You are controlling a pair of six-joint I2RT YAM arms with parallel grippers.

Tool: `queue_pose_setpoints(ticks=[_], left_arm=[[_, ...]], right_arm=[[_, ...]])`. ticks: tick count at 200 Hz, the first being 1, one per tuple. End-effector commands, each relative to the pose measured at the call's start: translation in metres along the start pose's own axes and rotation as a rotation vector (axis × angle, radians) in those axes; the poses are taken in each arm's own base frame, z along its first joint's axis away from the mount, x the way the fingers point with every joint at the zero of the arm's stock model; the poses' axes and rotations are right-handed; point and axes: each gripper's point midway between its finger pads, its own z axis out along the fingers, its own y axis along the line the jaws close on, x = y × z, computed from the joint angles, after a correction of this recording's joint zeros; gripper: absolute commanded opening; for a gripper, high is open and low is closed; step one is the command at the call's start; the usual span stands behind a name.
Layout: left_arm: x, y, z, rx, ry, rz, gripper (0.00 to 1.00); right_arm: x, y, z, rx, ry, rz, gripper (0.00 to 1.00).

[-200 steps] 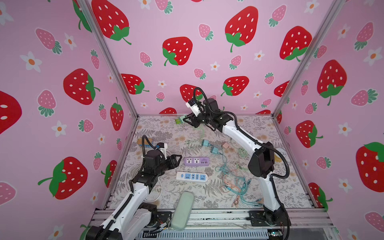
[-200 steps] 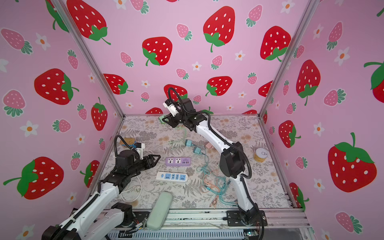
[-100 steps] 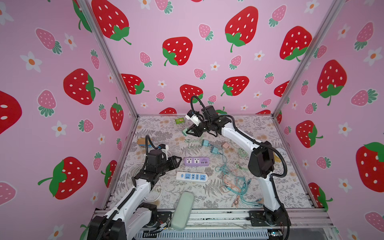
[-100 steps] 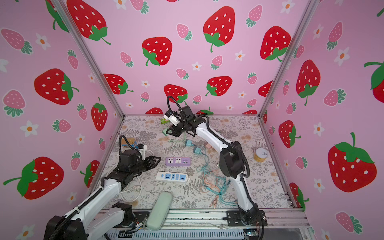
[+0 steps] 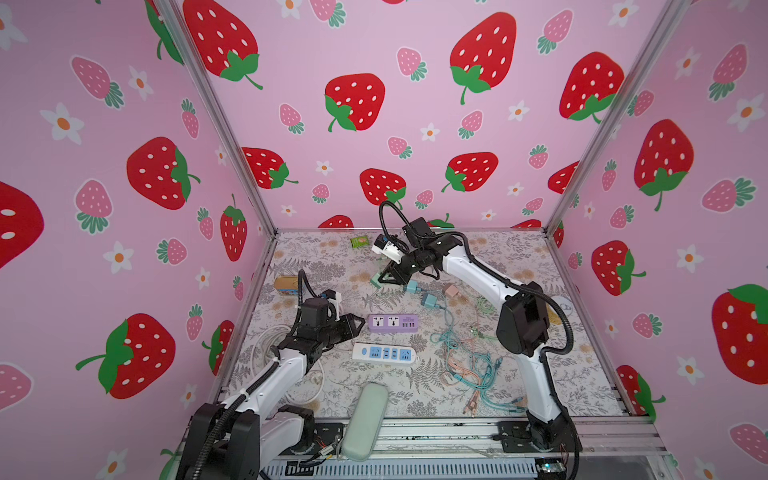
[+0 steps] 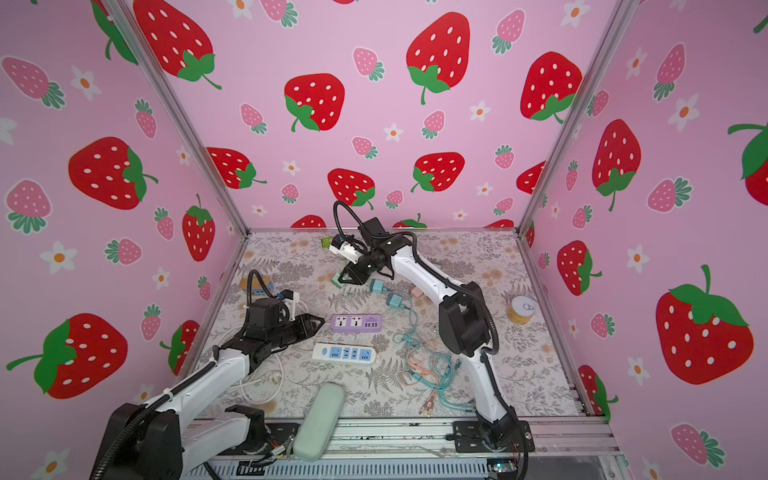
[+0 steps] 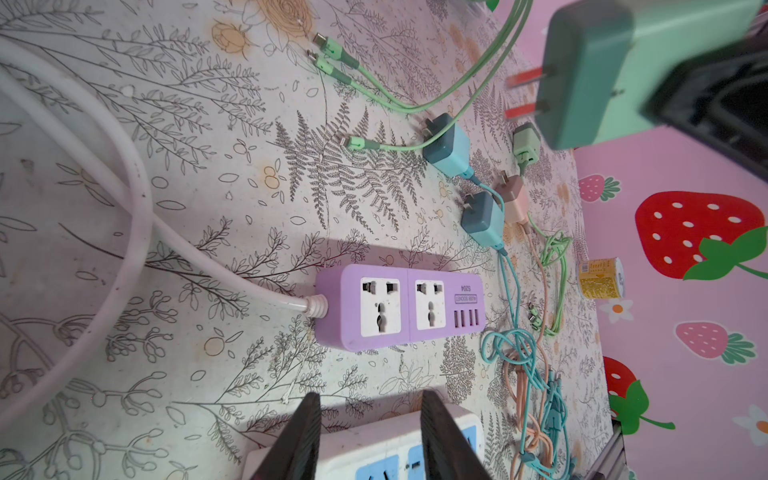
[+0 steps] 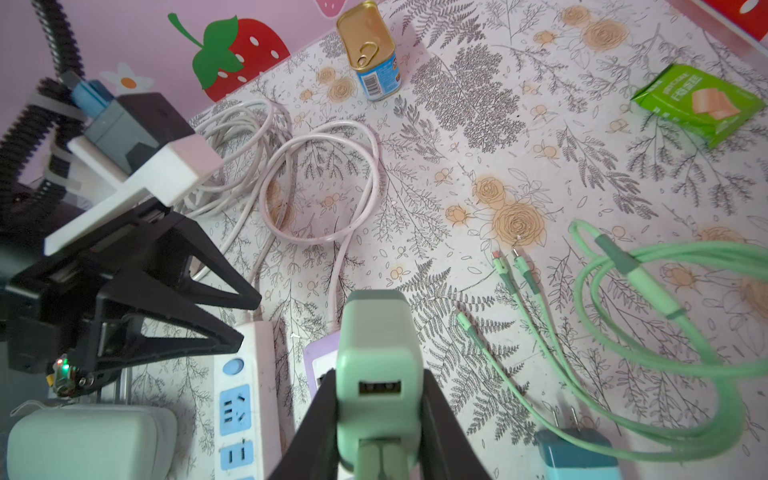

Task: Insert the plug
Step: 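Swing the held pale green charger over the purple power strip with the right gripper, then lower the charger's prongs above the purple strip's socket with the right gripper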

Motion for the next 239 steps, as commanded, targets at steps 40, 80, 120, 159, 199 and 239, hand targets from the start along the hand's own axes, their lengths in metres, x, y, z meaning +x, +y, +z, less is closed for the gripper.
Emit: queue_pose_setpoints(ticks=[40, 80, 120, 159, 199, 239], left_arm=[[-0.004, -0.004, 0.015, 0.034, 0.048, 0.025, 0.36], [-0.003, -0.003, 0.024, 0.041, 0.073, 0.041, 0.36], [-0.003, -0.003, 0.033, 0.052, 0.101, 0.045, 0.35], [0.000, 0.000, 0.042, 0.048, 0.125, 0.042, 0.33], [0.003, 0.003, 0.050, 0.047, 0.146, 0.036, 0.32], [0.006, 0.006, 0.055, 0.047, 0.163, 0.029, 0.31]], right_arm=[[0.017, 0.020, -0.014, -0.016, 0.092, -0.087, 0.11], [0.029, 0.023, -0.008, -0.021, 0.140, -0.100, 0.12], [0.037, 0.026, -0.002, -0.013, 0.177, -0.117, 0.12], [0.042, 0.026, 0.003, -0.004, 0.202, -0.124, 0.12], [0.048, 0.026, 0.008, 0.004, 0.228, -0.131, 0.12], [0.056, 0.026, 0.015, 0.007, 0.256, -0.143, 0.12]])
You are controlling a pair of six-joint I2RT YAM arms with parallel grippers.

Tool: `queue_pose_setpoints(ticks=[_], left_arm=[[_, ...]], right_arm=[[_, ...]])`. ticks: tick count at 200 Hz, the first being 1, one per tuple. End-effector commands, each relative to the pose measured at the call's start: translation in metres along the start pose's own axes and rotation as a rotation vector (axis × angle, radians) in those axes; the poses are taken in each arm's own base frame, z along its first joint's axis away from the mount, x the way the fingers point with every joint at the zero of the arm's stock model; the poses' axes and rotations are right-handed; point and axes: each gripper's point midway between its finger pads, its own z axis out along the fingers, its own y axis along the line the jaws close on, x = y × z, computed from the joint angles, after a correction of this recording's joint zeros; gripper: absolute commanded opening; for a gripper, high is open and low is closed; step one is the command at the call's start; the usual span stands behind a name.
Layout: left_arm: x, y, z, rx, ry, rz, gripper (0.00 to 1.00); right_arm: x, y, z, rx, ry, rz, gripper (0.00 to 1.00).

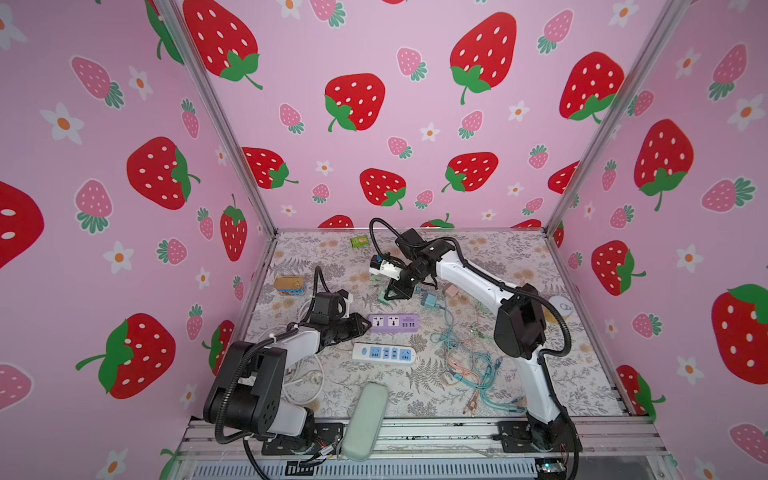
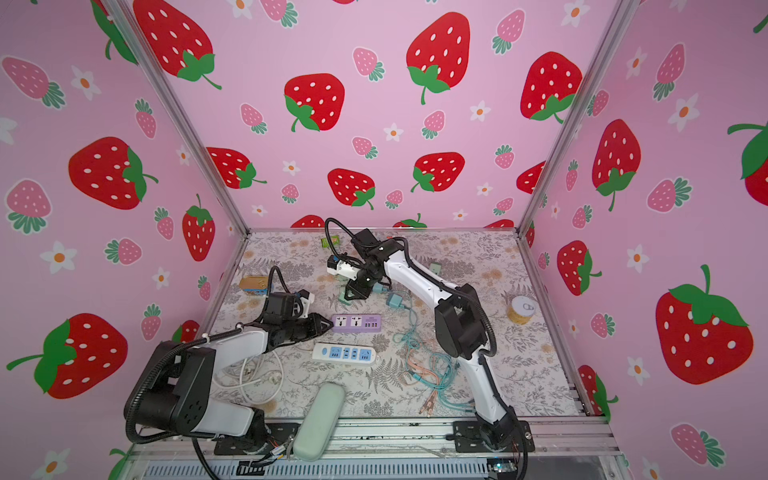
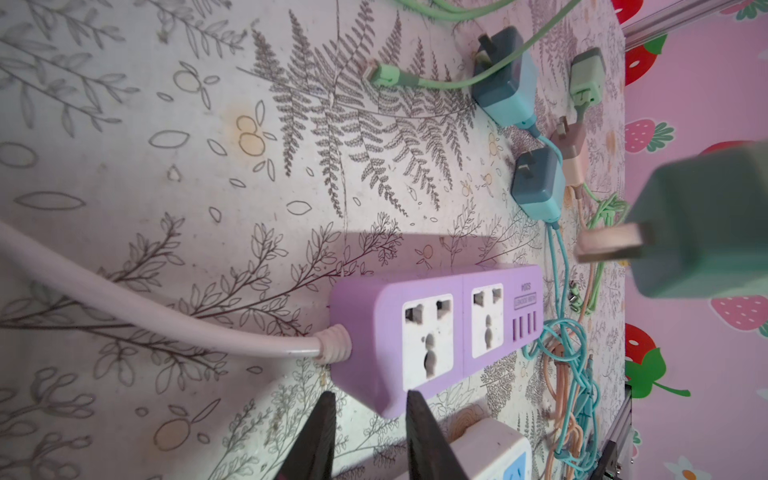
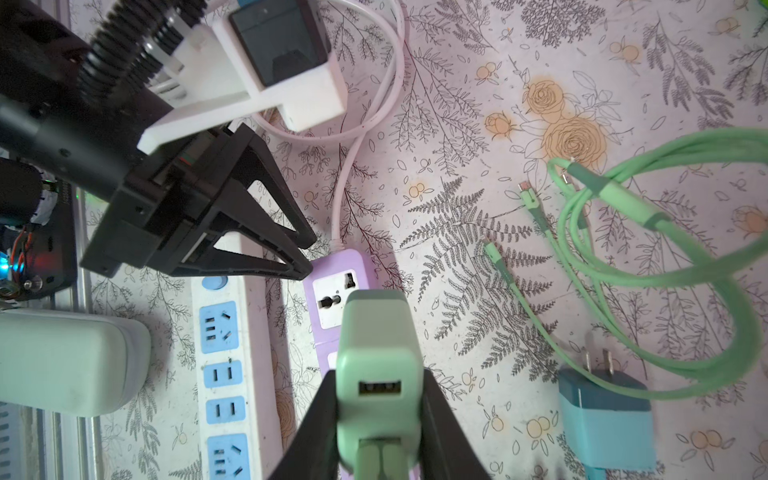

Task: Insert the plug
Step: 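Lower the charger's prongs above the purple strip's socket with the right gripper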

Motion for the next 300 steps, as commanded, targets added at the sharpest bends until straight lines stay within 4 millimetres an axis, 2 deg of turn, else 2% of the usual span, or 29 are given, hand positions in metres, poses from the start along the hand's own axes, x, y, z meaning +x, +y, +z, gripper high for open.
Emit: queue_pose_setpoints(ticks=[1, 51, 163, 300], left_arm=[[-0.013, -0.013, 0.001, 0.041, -0.019, 0.038, 0.30], [-0.010, -0.010, 0.006, 0.042, -0.003, 0.026, 0.24], [-0.002, -0.001, 0.013, 0.029, 0.025, 0.015, 0.16], [0.004, 0.003, 0.016, 0.028, 0.048, 0.021, 0.13]], right_arm=[[0.008, 0.009, 0.004, -0.019, 0.040, -0.032, 0.12], [0.013, 0.014, 0.014, -0.016, 0.076, -0.070, 0.12], [0.022, 0.020, 0.035, 0.005, 0.154, -0.153, 0.14], [0.028, 0.026, 0.050, 0.034, 0.219, -0.242, 0.15]])
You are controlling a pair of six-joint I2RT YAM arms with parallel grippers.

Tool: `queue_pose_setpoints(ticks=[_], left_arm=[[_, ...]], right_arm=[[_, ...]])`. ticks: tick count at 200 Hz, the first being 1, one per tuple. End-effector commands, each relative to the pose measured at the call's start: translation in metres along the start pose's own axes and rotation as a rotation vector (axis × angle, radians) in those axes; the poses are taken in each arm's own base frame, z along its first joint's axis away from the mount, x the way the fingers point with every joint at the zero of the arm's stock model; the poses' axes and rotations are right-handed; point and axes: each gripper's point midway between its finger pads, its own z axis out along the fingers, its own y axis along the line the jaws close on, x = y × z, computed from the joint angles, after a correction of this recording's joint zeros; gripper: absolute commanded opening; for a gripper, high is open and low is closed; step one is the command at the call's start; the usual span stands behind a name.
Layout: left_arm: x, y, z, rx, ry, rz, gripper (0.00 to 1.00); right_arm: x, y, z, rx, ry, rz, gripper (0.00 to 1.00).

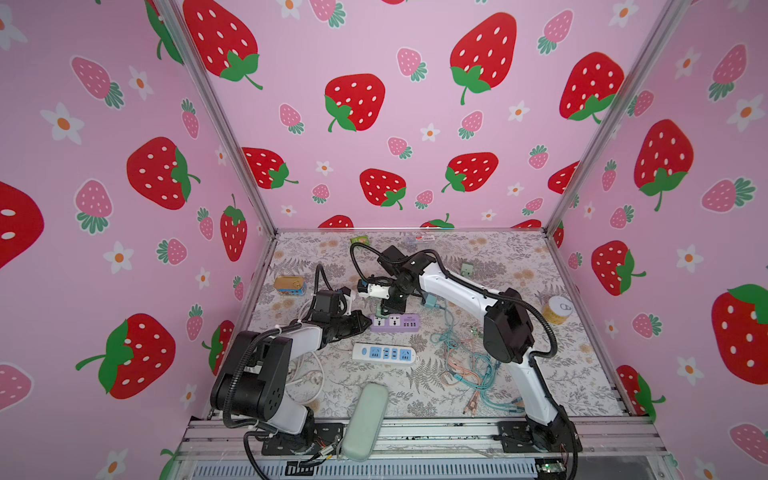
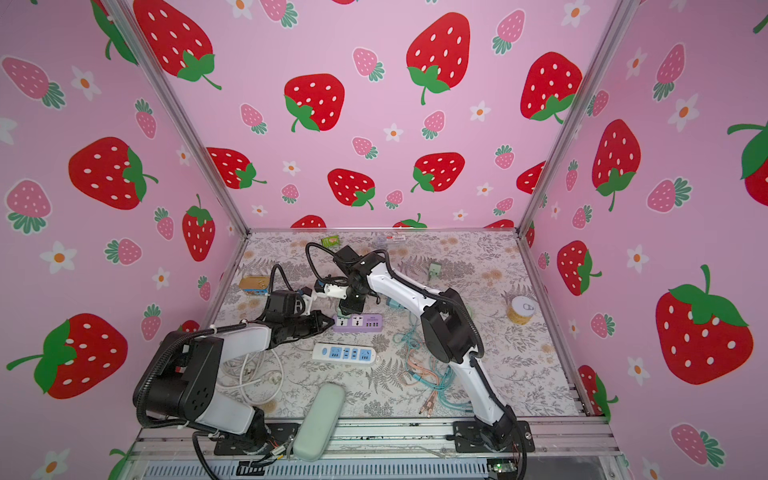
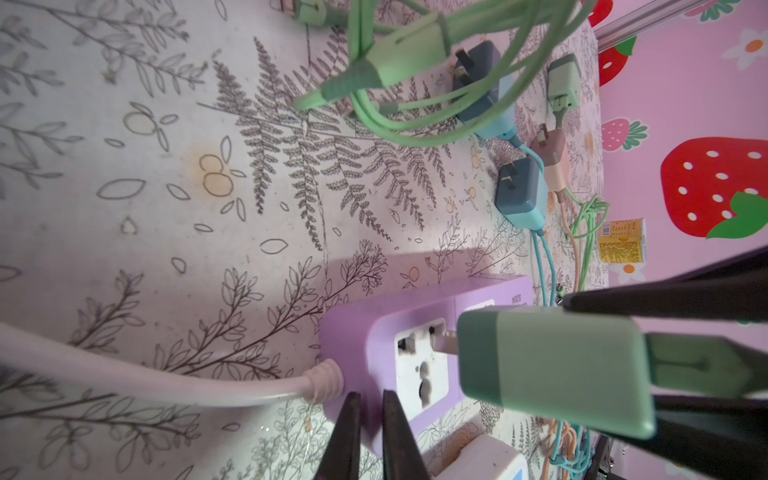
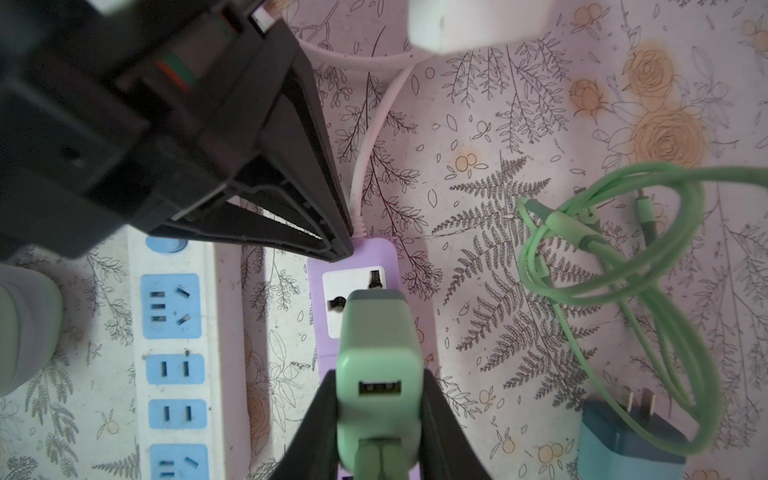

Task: Insert the plug
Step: 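Lower the charger's prongs above the purple strip's socket with the right gripper, then push the pale green charger down into the purple strip socket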

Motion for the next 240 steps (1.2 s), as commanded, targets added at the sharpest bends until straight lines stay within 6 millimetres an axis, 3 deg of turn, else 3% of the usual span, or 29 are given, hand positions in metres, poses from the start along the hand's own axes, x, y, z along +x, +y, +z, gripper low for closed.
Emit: queue_pose_setpoints(ticks=[1, 240], left_arm=[[0.012, 0.007, 0.005, -0.024, 0.053, -0.007, 0.13], [0.016, 0.008, 0.008, -0.014, 0.070, -0.002, 0.10]], right_arm=[[0.003, 0.006, 0.008, -0.022, 0.035, -0.040, 0.15], [0.002, 0.009, 0.022, -0.004, 0.080, -0.084, 0.16]])
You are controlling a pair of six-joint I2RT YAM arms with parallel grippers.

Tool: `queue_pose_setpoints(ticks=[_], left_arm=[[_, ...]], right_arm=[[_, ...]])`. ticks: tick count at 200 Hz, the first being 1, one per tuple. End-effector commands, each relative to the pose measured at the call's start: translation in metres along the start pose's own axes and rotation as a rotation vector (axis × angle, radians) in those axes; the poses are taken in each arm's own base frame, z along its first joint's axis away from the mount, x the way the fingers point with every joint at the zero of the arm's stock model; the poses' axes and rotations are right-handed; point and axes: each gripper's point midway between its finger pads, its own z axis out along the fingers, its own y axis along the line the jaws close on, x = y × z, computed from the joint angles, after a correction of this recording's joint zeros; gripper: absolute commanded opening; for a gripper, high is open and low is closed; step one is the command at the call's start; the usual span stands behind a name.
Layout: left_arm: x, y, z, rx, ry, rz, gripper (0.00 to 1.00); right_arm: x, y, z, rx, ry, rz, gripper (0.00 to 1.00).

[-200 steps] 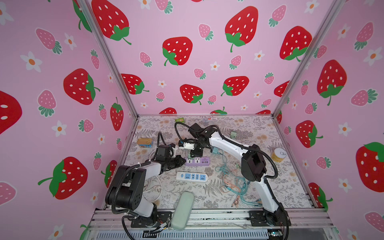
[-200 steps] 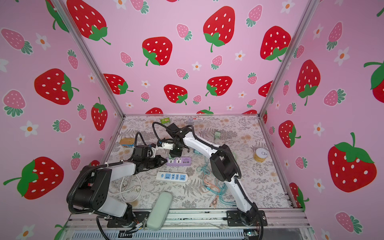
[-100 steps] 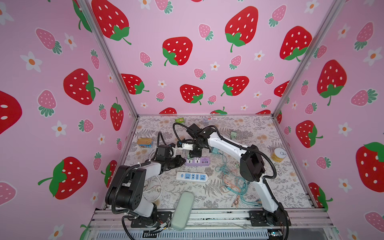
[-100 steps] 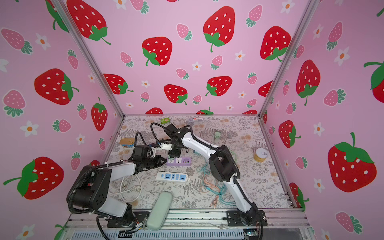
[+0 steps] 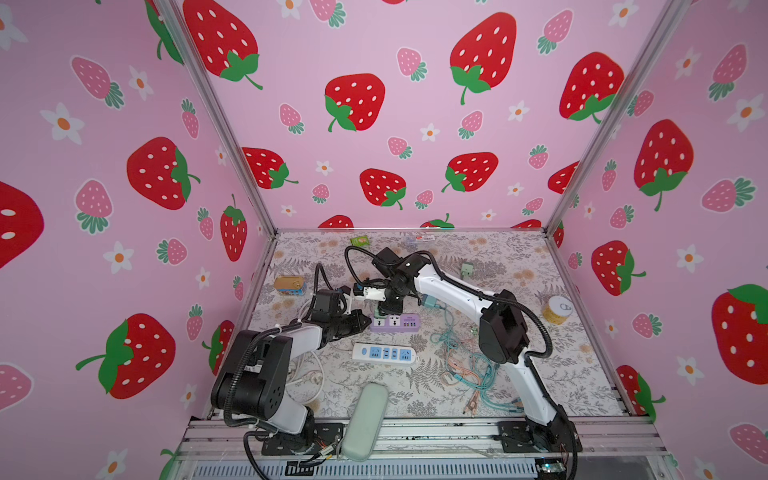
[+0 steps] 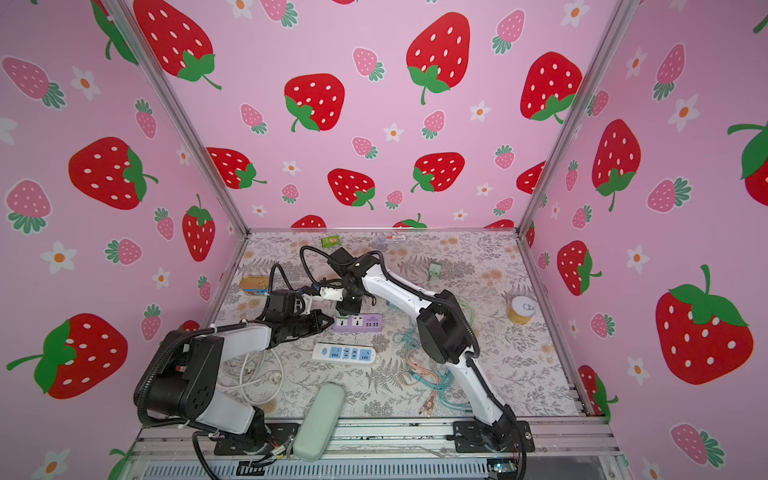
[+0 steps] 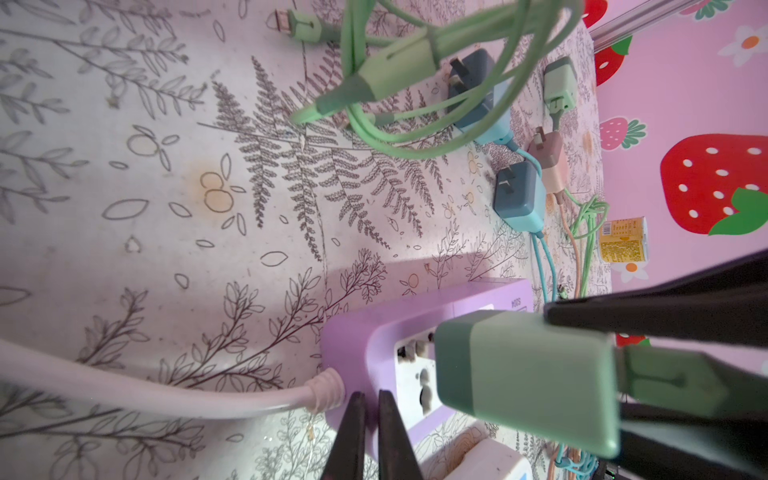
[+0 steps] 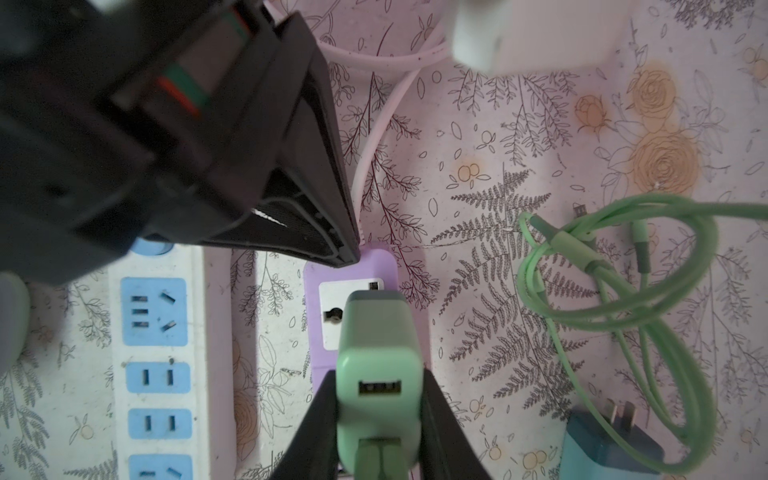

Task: Insert the plug
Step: 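Push the pale green charger down into the purple strip socket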

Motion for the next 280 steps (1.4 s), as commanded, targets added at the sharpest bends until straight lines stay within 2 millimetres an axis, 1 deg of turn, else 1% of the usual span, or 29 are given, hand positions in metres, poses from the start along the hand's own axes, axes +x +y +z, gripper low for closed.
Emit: queue_pose_setpoints(ticks=[1, 122, 198, 250, 280], left_arm=[[0.019, 0.008, 0.007, -0.017, 0.079, -0.024, 0.10], [0.022, 0.010, 0.010, -0.016, 0.089, -0.028, 0.09], [0.023, 0.011, 0.010, -0.015, 0.090, -0.029, 0.08], [0.027, 0.011, 0.010, -0.009, 0.091, -0.035, 0.08], [0.030, 0.012, 0.010, -0.008, 0.093, -0.042, 0.08]], right_arm=[[0.007, 0.008, 0.018, -0.033, 0.048, -0.028, 0.16], [0.010, 0.007, 0.025, -0.011, 0.084, -0.037, 0.16], [0.017, 0.004, 0.035, 0.017, 0.136, -0.035, 0.17], [0.027, 0.003, 0.047, 0.025, 0.185, -0.025, 0.17], [0.026, 0.003, 0.047, 0.025, 0.184, -0.018, 0.19]])
